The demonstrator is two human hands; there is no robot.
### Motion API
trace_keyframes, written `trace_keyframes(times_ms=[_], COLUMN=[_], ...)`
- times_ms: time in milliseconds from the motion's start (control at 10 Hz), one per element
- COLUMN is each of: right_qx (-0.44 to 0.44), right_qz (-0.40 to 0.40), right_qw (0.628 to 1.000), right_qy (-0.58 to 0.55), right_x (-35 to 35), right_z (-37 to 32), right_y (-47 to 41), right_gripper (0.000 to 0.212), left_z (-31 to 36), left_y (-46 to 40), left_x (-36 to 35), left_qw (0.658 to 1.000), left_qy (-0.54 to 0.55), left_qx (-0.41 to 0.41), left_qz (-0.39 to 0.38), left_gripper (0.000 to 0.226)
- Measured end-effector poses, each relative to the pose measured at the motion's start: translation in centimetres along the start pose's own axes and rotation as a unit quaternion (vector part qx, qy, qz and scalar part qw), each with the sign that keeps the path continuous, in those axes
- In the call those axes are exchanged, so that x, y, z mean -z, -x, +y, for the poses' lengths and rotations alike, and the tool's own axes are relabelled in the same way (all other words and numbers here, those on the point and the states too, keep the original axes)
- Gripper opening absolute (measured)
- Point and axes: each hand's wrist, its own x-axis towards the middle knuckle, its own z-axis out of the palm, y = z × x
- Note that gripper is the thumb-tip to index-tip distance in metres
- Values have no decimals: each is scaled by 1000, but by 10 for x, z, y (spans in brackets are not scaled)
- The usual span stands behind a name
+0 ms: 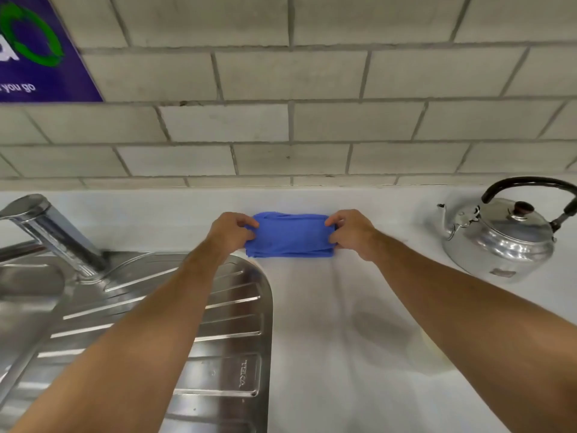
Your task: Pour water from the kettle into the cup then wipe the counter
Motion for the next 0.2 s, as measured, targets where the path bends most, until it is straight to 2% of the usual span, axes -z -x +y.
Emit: trace_keyframes(times_ms=[100,200], right_qx=[4,16], right_qz=[-15,0], right_qw=[1000,999], right_qy=[19,48], right_x=[0,7], right_z=[7,3], right_y=[3,9], right_gripper=[37,32], left_z=[-1,0], left_y=[3,12], left_x=[-3,-2], left_qw=[995,986], left_qy=[-99,-155], left_qx=[-11,-33], left_qz=[21,54], left_gripper=[26,34])
